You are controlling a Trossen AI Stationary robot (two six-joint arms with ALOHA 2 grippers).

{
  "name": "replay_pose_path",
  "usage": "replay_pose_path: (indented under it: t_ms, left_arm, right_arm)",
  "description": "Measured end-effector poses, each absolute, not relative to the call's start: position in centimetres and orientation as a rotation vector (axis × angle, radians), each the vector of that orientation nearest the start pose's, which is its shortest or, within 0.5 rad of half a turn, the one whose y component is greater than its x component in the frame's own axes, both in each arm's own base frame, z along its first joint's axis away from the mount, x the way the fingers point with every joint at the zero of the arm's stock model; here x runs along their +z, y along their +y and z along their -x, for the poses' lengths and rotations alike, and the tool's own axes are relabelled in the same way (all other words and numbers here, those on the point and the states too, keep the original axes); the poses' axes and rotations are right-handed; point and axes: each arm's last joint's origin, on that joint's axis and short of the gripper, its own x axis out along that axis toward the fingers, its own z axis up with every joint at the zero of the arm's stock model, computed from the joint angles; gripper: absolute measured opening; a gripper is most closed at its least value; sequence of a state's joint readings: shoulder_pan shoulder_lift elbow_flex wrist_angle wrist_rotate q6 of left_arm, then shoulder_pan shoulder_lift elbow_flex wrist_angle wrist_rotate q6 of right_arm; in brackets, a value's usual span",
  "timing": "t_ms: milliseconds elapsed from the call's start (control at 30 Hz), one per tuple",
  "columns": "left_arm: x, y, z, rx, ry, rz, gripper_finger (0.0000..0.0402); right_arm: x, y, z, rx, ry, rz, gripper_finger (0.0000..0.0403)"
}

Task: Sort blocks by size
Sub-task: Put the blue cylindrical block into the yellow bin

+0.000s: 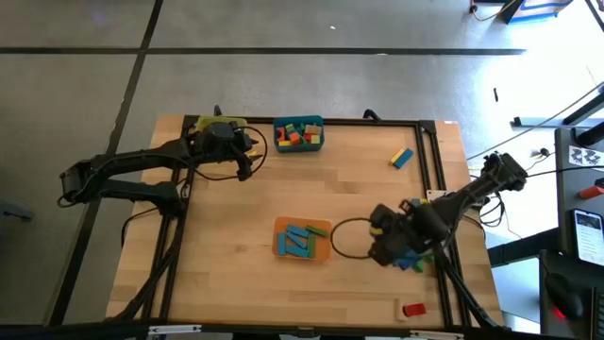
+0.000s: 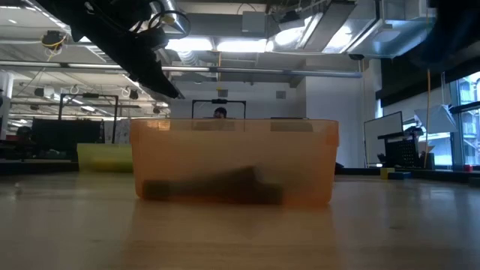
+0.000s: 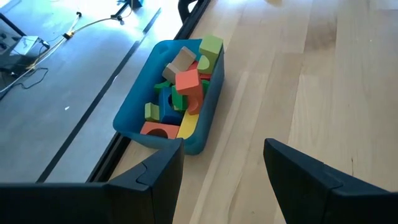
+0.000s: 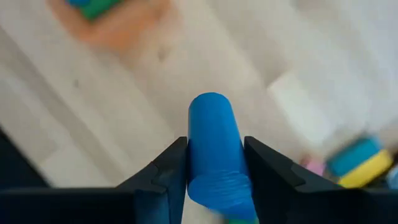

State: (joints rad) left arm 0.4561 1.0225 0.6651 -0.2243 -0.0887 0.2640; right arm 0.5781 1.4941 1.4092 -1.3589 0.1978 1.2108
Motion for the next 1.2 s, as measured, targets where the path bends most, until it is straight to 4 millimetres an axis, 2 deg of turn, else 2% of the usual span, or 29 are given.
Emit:
replay_pose_path:
  t_ms: [500,767,967,1200]
  left_arm:
    - [24.9,9.7,-19.2,0.440,0.614,-0.159,0.0205]
    - [25.2,9.3,-19.7,0.310,0.543,-0.139,0.0205]
    - [25.9,7.8,-20.6,0.155,0.448,-0.154,0.0205]
    - [26.6,5.5,-21.8,-0.031,0.336,-0.195,0.0205]
  right_arm:
    - [32.1,9.8,-26.8,-0.457,0.950,-0.190,0.0138]
    - [33.0,9.3,-28.4,-0.555,0.709,-0.029,0.0138]
    - [33.2,9.5,-30.2,-0.549,0.615,0.071,0.0138]
    - [31.5,8.8,-33.9,-0.524,0.594,0.216,0.0138]
